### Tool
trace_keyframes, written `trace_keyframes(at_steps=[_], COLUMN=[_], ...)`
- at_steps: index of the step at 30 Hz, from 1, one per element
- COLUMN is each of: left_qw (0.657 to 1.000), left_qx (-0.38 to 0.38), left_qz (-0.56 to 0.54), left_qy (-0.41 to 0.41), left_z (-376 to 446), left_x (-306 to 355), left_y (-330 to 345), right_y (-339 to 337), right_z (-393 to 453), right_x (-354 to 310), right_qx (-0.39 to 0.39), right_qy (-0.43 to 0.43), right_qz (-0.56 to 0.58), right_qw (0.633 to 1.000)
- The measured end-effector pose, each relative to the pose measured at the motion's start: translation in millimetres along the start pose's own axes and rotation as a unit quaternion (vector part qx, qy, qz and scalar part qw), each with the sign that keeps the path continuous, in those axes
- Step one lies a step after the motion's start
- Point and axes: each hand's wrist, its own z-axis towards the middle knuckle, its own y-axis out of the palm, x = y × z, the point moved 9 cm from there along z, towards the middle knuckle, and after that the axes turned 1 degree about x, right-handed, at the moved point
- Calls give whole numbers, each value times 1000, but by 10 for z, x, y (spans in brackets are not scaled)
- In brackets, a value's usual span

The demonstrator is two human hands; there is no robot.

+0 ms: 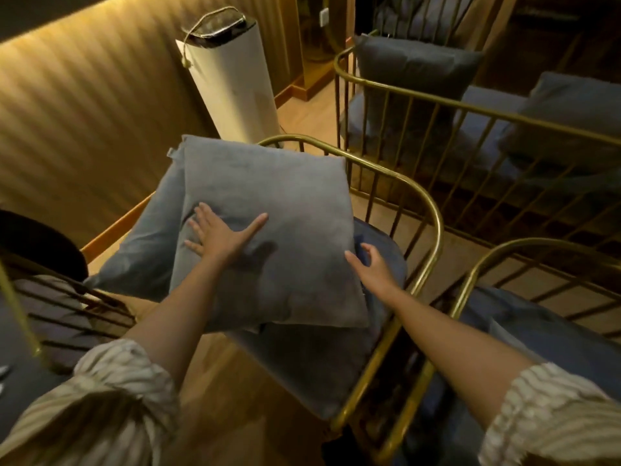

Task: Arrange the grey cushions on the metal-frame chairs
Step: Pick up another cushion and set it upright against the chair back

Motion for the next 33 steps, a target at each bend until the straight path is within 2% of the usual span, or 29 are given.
trace_keyframes(at_steps=[5, 7, 10, 12, 16, 20, 22, 27, 29, 33], left_qw=[994, 981, 949, 940, 946, 936, 931, 936, 928, 896], left_qx=[21, 20, -23, -56, -29, -60, -88, -163, -226, -349], left_qz=[-82, -155, -253, -273, -277, -327, -340, -313, -296, -273], left_qy=[-72, -118, -185, -194, -166, -120, -99, 18, 0, 23], left_z=[545, 701, 787, 761, 699, 479, 308, -270, -520, -1240], left_x=[-453, -688, -954, -940, -674, -195, 128, 1040, 1272, 1942], left_y=[-185, -250, -240, -214, -300, -291, -223, 178, 487, 1121], right_y=[301, 408, 428, 403, 230, -271, -662, -1787, -2247, -3272], right_z=[382, 519, 671, 706, 611, 328, 164, -440, -734, -1357], right_x=[-161, -298, -465, -518, -565, -564, -497, -182, 16, 579], right_qx=[-38, -56, -48, -51, -50, -13, 31, 138, 172, 254], right_qy=[31, 34, 37, 39, 27, 9, 2, -12, -4, -6], right_qz=[87, 118, 174, 196, 231, 274, 291, 312, 322, 351], right_qw=[995, 991, 983, 979, 971, 961, 956, 940, 931, 901])
